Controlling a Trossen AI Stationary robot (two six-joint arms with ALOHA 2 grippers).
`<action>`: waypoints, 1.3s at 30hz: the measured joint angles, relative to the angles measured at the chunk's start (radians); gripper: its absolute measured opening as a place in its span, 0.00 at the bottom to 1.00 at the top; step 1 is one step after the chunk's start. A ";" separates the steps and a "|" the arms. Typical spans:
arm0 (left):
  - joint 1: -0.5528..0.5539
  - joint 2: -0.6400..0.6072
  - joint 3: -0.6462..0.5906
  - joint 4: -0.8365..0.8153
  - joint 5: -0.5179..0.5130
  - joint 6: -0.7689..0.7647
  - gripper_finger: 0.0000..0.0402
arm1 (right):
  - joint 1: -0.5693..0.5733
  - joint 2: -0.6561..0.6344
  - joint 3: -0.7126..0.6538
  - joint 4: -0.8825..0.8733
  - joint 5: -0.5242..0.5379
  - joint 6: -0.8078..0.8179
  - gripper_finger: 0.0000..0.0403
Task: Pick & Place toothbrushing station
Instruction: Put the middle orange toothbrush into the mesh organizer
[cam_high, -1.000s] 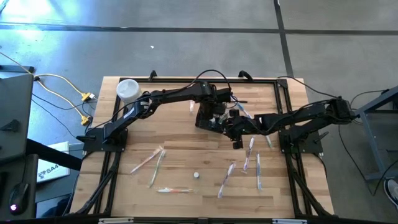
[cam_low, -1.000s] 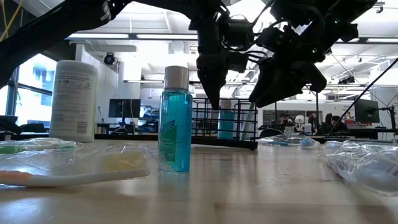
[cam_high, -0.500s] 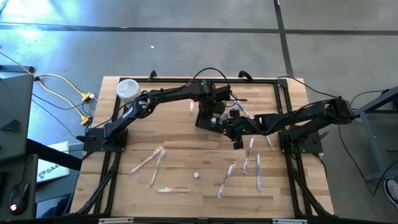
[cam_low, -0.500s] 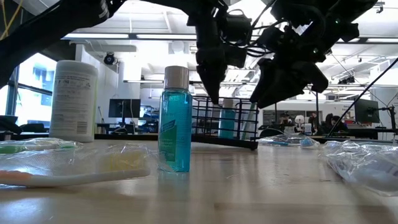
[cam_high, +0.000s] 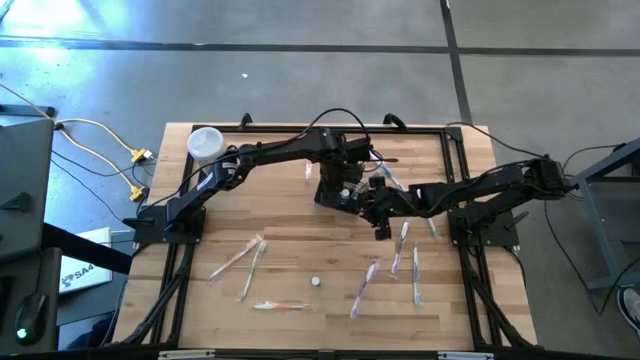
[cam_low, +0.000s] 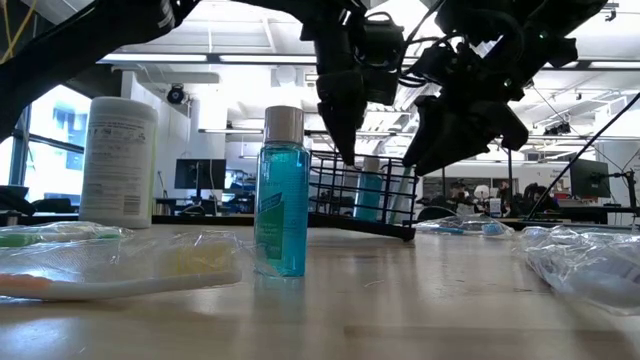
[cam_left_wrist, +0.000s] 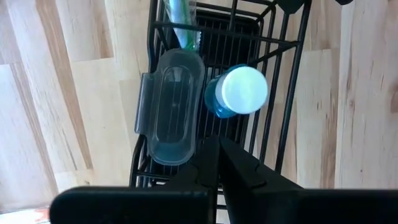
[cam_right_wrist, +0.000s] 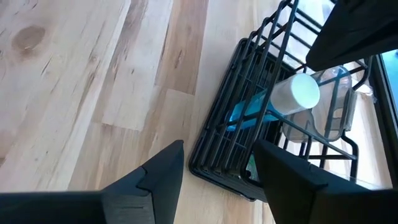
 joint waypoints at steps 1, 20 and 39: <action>0.000 0.000 0.000 0.000 0.000 0.000 0.02 | 0.000 -0.002 0.000 0.001 0.015 0.000 0.47; 0.013 0.001 0.000 0.000 0.001 -0.002 0.02 | 0.002 -0.012 0.000 0.036 0.105 -0.036 0.47; 0.000 -0.174 0.000 -0.047 -0.045 -0.058 0.02 | 0.117 -0.203 0.001 0.014 0.105 -0.029 0.47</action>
